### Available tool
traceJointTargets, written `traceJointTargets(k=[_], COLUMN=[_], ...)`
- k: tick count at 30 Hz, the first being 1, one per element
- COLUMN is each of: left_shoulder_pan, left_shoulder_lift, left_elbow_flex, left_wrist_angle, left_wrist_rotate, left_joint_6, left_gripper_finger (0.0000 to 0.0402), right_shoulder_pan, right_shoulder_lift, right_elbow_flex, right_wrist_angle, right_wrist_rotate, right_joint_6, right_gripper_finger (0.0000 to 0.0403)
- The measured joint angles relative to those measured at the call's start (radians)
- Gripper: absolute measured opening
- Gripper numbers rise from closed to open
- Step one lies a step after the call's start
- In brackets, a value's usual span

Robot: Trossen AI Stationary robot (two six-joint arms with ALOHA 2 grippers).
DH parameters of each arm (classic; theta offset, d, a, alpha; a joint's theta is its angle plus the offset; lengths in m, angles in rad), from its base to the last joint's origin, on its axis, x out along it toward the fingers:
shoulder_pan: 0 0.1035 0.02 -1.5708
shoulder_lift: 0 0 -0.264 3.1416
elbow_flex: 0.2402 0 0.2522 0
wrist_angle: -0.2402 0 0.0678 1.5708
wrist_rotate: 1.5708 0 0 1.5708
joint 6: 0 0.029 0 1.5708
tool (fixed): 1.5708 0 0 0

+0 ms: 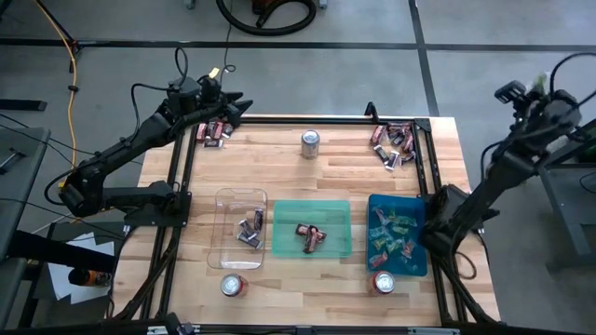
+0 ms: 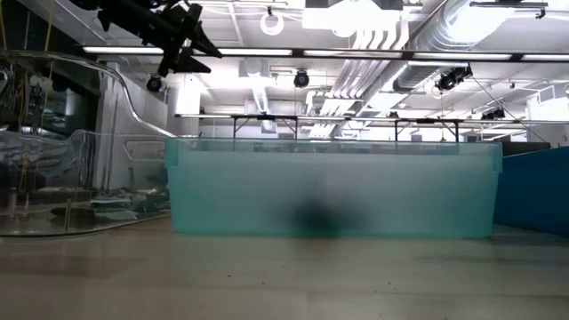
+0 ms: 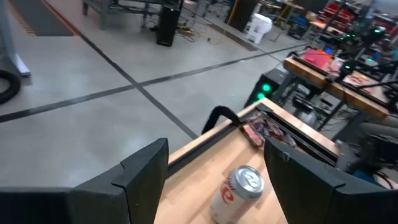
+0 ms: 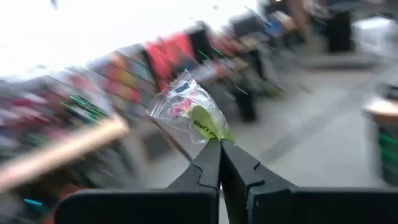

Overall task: Organize candy in baskets
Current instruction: Put the green gummy into the blue bin

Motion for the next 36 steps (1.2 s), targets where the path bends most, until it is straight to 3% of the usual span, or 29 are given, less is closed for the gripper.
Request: traceJointTargets(k=[3,8,11,18,22,29,36], left_shoulder_pan=[-0.003,-0.015,-0.026,-0.073,-0.094,-0.108,-0.108], left_shoulder_lift=[0.0,0.0,0.0,0.0,0.0,0.0,0.0], left_elbow_flex=[0.0,0.0,0.0,0.0,0.0,0.0,0.0], left_wrist_angle=[-0.001,-0.001,0.003,0.039,0.057,0.056,0.055], left_wrist_rotate=[0.004,0.009,0.02,0.022,0.022,0.022,0.022], left_joint_6=[-0.001,-0.01,-0.018,-0.1,-0.106,-0.106,-0.106], left_gripper_finger=[0.0252,0.0252,0.0252,0.0252,0.0252,0.0252,0.0252], right_shoulder_pan=[0.0,0.001,0.001,0.001,0.022,0.231,0.466], right_shoulder_lift=[-0.028,-0.034,-0.043,-0.072,-0.049,0.066,0.25], right_elbow_flex=[0.0,0.0,0.0,0.0,0.0,0.027,0.238], right_wrist_angle=[0.133,0.427,0.627,1.011,1.097,1.09,1.069], right_wrist_rotate=[-0.167,-0.58,-0.706,-0.721,-0.707,-0.734,-0.786], right_joint_6=[0.09,0.298,0.475,0.837,0.962,0.954,0.899], right_gripper_finger=[0.0,0.0,0.0,0.0,0.0,0.0,0.0])
